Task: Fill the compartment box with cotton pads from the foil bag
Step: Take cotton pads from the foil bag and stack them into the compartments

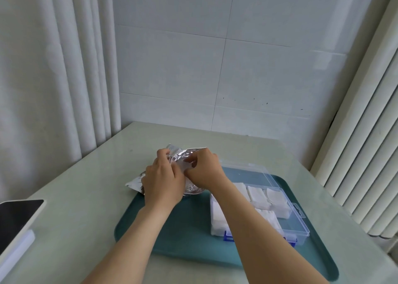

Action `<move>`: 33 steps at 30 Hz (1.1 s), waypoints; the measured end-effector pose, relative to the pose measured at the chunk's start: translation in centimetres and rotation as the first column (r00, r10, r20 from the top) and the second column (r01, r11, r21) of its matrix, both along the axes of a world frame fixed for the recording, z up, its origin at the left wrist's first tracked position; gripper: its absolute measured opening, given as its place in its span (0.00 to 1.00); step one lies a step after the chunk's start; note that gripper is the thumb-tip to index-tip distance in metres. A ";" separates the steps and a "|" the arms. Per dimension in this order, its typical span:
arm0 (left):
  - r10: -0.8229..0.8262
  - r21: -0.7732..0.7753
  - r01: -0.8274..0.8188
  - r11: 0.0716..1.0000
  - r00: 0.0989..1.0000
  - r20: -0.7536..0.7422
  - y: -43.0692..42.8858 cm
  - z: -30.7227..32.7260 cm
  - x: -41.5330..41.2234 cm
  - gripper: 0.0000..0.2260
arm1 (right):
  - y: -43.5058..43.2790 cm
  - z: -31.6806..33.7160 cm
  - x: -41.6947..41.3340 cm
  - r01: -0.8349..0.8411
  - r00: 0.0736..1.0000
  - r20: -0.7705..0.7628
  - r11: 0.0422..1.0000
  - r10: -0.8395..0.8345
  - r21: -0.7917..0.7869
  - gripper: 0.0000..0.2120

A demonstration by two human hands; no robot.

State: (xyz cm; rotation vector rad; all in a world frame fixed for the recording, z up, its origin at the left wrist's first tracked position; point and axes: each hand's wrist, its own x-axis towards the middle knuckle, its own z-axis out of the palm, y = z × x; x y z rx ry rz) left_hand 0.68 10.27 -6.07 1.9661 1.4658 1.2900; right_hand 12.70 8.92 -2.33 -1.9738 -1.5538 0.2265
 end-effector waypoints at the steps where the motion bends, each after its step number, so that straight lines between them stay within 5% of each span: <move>1: -0.002 0.004 0.002 1.000 1.000 -0.003 0.0 0.0 0.0 0.13 | -0.1 -0.1 0.0 0.009 0.999 0.033 0.999 -0.010 0.034 0.08; 6: -0.022 0.001 0.022 1.000 0.998 -0.053 0.2 -0.2 0.0 0.16 | -0.5 -0.2 0.0 0.047 0.995 0.079 0.990 -0.058 0.132 0.11; 18: 0.027 0.114 -0.004 0.994 0.979 -0.204 -0.1 -0.6 0.2 0.23 | -3.5 1.7 1.1 0.157 0.965 -0.247 0.956 -0.094 0.250 0.07; 26: 0.005 0.304 0.071 0.950 0.970 -0.241 0.0 -0.4 0.5 0.31 | -5.7 1.9 2.4 0.123 0.850 -0.526 0.958 0.033 0.260 0.17; 33: 0.007 0.188 0.043 0.981 0.967 -0.255 -0.3 0.3 0.1 0.26 | -6.8 2.1 3.4 0.169 0.798 -0.602 0.942 0.043 0.290 0.16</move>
